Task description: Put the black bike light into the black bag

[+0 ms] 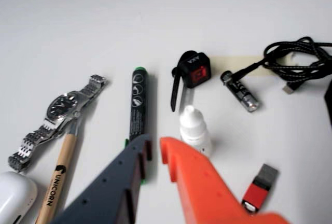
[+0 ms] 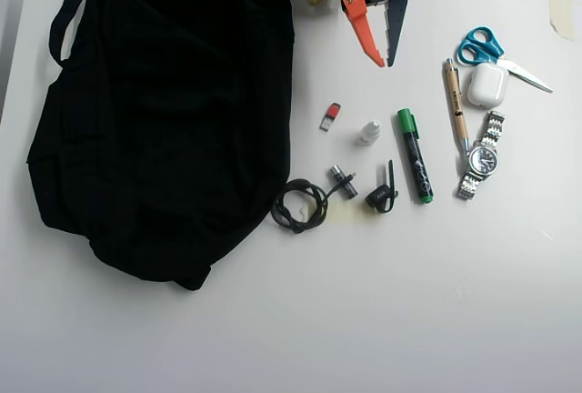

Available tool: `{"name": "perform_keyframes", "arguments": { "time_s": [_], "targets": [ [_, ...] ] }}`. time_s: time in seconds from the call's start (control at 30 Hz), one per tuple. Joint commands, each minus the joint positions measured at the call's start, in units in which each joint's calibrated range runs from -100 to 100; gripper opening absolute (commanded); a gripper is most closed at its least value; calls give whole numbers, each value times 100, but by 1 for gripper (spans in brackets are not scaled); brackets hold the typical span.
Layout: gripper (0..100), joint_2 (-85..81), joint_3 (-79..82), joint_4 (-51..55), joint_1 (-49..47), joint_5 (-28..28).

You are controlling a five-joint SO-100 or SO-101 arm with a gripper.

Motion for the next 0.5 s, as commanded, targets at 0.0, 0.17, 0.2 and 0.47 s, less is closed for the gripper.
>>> {"name": "perform_keyframes", "arguments": {
  "time_s": [0.0, 0.17, 0.2, 0.47],
  "targets": [
    [2, 372, -515, -100, -30, -7],
    [2, 1767, -1647, -57, -15, 9],
    [2, 2082, -1899, -48, -22, 20],
    [2, 4107, -3525, -48, -22, 4]
  ]
}}
